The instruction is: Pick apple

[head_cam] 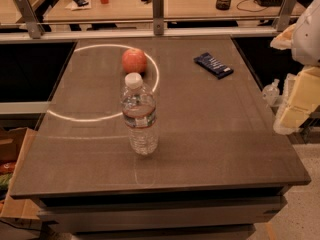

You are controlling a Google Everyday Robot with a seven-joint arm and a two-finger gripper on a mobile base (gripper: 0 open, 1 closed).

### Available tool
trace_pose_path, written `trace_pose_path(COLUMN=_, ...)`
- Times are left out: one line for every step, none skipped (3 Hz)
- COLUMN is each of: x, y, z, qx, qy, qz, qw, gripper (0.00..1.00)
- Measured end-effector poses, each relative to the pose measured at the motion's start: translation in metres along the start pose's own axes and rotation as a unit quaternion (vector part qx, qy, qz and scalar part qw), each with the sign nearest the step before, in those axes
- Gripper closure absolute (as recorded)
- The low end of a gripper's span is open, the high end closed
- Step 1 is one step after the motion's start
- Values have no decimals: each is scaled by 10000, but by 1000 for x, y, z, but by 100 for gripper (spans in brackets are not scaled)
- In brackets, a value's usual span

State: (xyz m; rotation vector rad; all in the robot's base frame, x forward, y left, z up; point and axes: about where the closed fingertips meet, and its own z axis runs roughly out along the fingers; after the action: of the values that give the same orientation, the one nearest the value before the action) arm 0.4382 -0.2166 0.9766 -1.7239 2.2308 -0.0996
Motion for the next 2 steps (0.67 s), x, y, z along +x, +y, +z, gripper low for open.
trace_pose_path(x=0, y=0, z=0, qx=1, qy=0, qz=0, qw=10000, gripper=0)
trace_pose_path(x=-9, y=-14, z=-1, qx=87, qy=-274, qz=188, qw=9994, gripper=0)
